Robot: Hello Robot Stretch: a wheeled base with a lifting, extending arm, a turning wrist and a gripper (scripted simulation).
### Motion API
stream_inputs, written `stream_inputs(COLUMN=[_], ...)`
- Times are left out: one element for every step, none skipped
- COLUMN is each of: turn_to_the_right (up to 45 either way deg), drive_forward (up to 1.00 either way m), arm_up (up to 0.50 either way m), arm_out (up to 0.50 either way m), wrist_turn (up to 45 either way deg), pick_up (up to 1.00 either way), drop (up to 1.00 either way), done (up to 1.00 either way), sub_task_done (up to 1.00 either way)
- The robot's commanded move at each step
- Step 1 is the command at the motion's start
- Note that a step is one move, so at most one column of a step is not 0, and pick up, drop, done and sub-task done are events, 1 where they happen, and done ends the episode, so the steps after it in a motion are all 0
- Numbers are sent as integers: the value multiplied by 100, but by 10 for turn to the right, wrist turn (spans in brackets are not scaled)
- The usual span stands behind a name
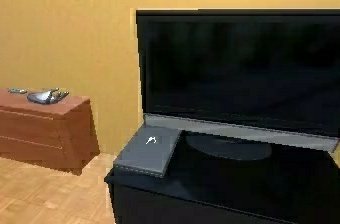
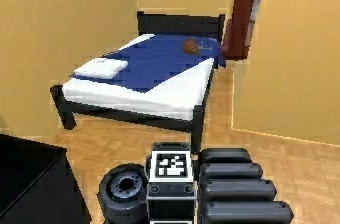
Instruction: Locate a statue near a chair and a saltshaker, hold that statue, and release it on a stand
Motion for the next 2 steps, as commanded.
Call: stream_inputs(turn_to_the_right=[450, 60], drive_forward=[0, 0], arm_up=[0, 0], arm_out=[0, 0], wrist_turn=[0, 0], pick_up=[0, 0], drop=[0, 0], done=[0, 0], sub_task_done=[0, 0])
